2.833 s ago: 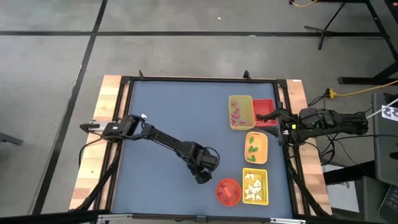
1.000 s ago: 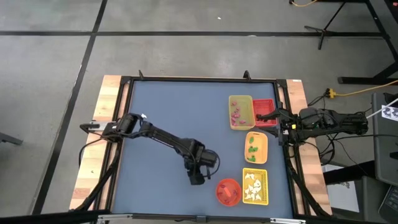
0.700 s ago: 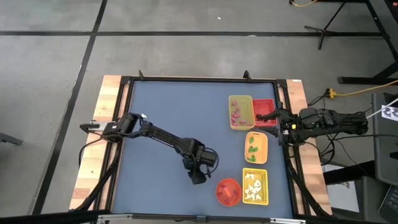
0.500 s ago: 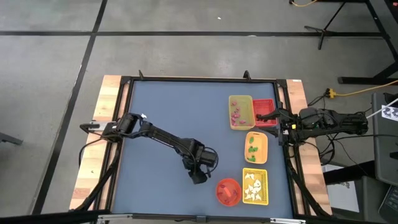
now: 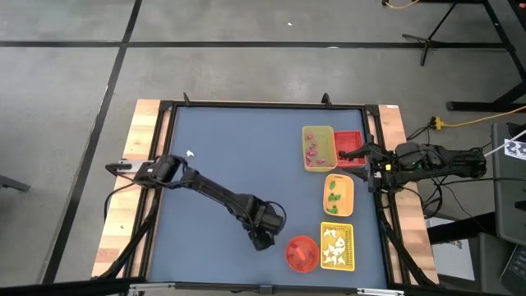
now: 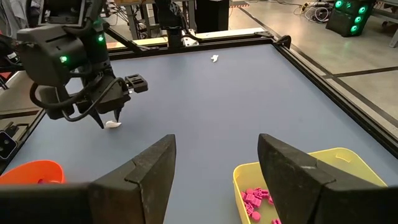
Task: Sort Halloween decoration
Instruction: Put the white ghost toy into the yellow box
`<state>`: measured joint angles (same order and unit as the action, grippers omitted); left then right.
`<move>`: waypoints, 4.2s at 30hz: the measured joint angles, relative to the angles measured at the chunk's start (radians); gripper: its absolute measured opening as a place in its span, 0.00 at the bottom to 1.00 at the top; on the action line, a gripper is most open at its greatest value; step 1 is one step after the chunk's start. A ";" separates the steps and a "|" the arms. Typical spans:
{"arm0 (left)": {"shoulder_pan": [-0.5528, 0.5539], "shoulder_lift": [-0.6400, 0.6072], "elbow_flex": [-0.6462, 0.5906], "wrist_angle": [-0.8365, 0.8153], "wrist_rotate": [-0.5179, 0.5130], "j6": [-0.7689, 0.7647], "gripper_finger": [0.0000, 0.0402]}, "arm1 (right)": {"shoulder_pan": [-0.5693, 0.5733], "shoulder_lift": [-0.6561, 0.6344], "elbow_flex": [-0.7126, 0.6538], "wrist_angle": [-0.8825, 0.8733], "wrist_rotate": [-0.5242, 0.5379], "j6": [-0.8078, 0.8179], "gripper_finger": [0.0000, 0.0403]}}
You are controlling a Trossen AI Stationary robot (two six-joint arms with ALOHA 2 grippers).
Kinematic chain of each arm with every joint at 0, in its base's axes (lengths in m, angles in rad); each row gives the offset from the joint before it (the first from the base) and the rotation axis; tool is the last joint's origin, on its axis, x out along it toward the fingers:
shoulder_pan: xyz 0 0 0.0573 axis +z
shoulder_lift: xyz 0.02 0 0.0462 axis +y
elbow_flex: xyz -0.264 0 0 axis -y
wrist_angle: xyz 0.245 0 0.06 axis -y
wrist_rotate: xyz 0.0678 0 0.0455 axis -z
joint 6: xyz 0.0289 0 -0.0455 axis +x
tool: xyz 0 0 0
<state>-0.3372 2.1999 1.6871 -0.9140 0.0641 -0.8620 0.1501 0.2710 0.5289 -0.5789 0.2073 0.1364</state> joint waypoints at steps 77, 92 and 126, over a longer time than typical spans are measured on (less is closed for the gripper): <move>0.030 -0.017 -0.002 -0.071 0.117 0.552 0.31 | 0.000 0.000 0.000 0.001 -0.027 0.000 0.56; -0.050 -0.018 -0.002 -0.078 -0.088 0.633 0.31 | 0.000 0.000 0.000 0.001 -0.027 0.000 0.56; -0.074 -0.019 -0.060 0.092 -0.108 0.576 0.31 | 0.000 0.000 0.000 0.001 -0.032 0.000 0.56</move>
<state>-0.4110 2.1807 1.6276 -0.8223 -0.0438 -0.2859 0.1503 0.2708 0.5289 -0.5777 0.1749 0.1364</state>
